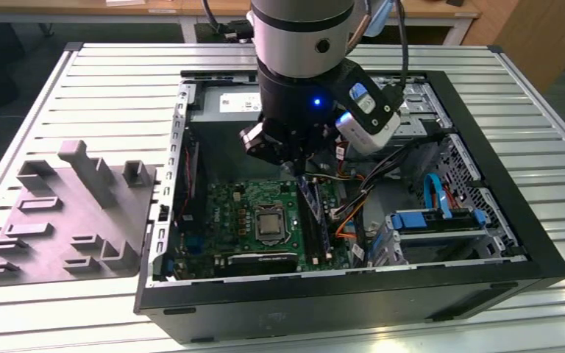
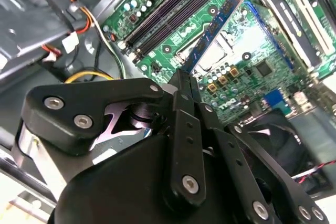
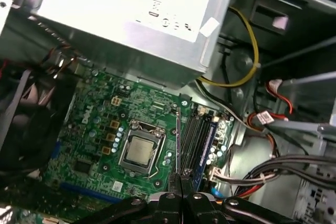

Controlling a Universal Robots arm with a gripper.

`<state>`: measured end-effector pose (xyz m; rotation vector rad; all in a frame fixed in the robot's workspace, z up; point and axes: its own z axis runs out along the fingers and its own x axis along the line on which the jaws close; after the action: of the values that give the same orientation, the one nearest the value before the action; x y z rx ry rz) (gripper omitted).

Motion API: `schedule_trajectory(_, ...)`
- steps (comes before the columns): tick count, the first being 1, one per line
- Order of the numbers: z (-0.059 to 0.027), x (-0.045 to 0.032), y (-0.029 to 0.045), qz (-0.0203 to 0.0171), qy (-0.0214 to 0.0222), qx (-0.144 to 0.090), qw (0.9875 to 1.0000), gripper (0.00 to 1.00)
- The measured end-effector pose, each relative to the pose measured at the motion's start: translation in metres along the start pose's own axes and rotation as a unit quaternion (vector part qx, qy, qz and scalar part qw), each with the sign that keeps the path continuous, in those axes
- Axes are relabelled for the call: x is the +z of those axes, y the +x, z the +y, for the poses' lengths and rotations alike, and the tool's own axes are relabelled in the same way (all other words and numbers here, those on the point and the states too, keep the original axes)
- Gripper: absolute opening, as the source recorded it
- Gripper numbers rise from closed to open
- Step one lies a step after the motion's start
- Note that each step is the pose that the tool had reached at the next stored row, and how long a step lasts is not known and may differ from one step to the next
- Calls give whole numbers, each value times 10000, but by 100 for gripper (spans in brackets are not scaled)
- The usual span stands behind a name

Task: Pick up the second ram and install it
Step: 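Insert the second ram into the second slot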

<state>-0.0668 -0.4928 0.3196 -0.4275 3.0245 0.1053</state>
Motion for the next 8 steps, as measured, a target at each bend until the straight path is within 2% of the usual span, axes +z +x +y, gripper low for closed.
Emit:
schedule_trajectory(4, 0, 6, 1, -20, 35, 366, 9993, 12)
schedule_trajectory(8, -1, 13, 1, -41, 69, 729, 9973, 12)
